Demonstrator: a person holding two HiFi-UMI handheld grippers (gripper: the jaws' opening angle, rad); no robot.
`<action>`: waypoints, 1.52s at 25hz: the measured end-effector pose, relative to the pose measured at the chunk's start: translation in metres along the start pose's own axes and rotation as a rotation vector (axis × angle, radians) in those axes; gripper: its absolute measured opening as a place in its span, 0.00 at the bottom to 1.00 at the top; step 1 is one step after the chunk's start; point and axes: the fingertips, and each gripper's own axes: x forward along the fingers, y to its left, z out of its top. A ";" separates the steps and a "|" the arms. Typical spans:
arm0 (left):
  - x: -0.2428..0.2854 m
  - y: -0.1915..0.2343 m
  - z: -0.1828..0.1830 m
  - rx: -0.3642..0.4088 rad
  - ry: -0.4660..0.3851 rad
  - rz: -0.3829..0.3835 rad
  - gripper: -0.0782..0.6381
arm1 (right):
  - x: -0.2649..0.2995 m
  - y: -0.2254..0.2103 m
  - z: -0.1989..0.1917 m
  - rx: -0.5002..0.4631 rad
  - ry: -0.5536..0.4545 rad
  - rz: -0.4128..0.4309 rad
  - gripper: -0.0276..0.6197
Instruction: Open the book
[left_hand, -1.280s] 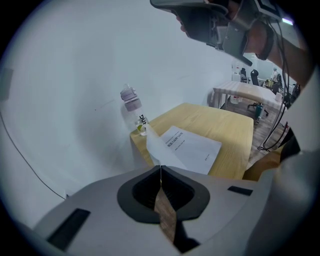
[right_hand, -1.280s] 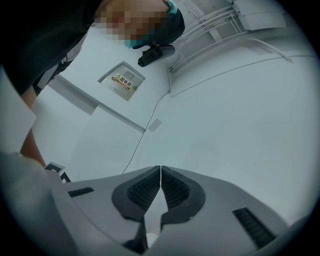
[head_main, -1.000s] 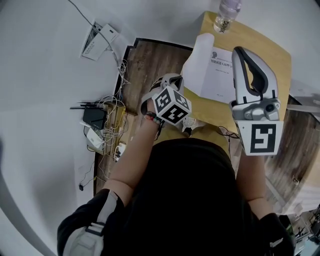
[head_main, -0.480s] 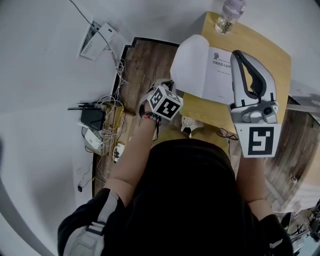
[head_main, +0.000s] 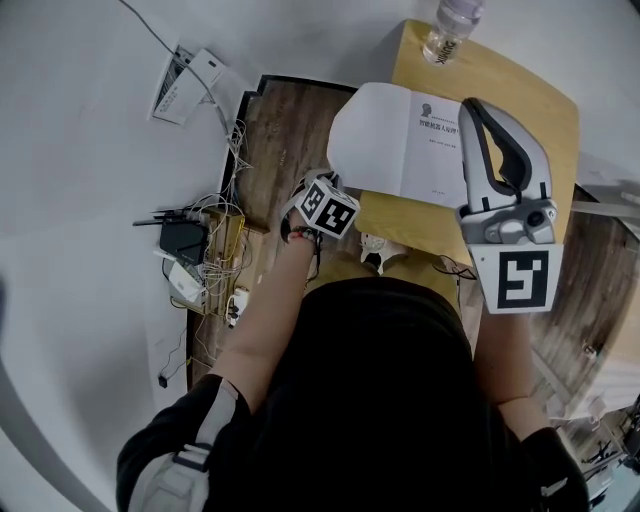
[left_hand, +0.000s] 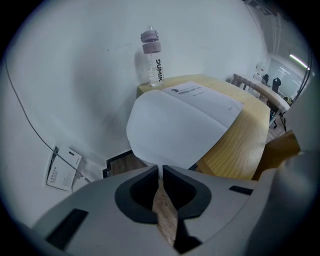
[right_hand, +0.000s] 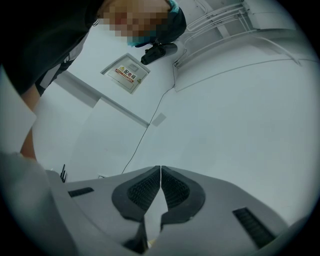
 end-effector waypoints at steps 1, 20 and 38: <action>0.005 -0.002 -0.003 -0.008 0.006 -0.006 0.16 | 0.000 0.000 -0.001 0.001 0.004 0.000 0.09; 0.015 -0.002 0.004 0.024 -0.016 0.022 0.43 | -0.005 -0.012 -0.012 0.006 0.033 -0.023 0.09; 0.020 -0.010 0.030 0.074 -0.047 -0.009 0.43 | -0.018 -0.029 -0.024 0.000 0.070 -0.070 0.09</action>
